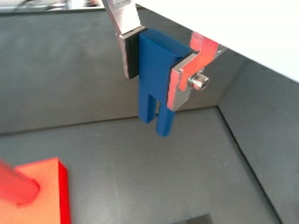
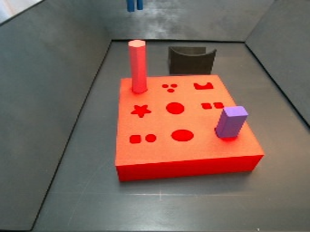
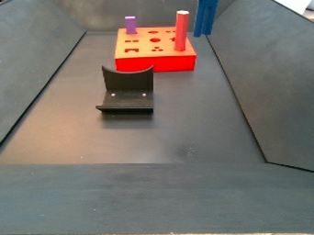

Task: Pick up the square-circle object. Move up. Rotate the square-circle object. Place the square-circle object on the fixture. Regrasp the square-circle object. Move to above the board. Insert the square-circle object.
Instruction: Rotate the square-circle object.

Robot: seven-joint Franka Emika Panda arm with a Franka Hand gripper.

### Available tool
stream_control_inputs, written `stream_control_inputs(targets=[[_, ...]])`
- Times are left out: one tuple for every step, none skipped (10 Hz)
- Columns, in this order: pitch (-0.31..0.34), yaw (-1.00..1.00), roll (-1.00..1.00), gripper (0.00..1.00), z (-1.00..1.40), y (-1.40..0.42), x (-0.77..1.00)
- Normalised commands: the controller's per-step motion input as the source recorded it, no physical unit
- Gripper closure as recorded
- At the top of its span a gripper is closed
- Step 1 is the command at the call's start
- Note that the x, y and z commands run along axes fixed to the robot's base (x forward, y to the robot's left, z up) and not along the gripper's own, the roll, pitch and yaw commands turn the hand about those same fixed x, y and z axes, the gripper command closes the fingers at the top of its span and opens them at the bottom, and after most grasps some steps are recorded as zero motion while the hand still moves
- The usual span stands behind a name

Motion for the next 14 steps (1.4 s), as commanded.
stream_control_inputs(targets=[[0.045,-1.0,-0.06,1.0,0.0,0.01,0.0],[0.054,-1.0,-0.07,1.0,0.0,0.01,0.0],[0.059,-1.0,-0.07,1.0,0.0,0.01,0.0],[0.074,-1.0,-0.09,1.0,0.0,0.01,0.0],[0.089,-1.0,-0.11,1.0,0.01,0.01,0.01],[0.099,-0.78,-0.13,1.0,0.01,0.01,0.01],[0.099,-0.63,-0.13,1.0,0.01,0.01,0.01],[0.097,-0.38,-0.13,1.0,0.01,0.01,0.01],[0.095,-0.22,-0.13,1.0,0.01,0.01,0.01],[0.094,-0.15,-0.13,1.0,-1.0,0.0,0.0],[0.094,-0.13,-0.13,1.0,-1.0,0.0,0.0],[0.035,-0.09,-0.13,1.0,-1.0,0.0,0.02],[0.016,-0.08,-0.13,1.0,-1.0,0.0,0.02],[-0.027,-0.06,-0.15,1.0,-1.0,0.0,0.02]])
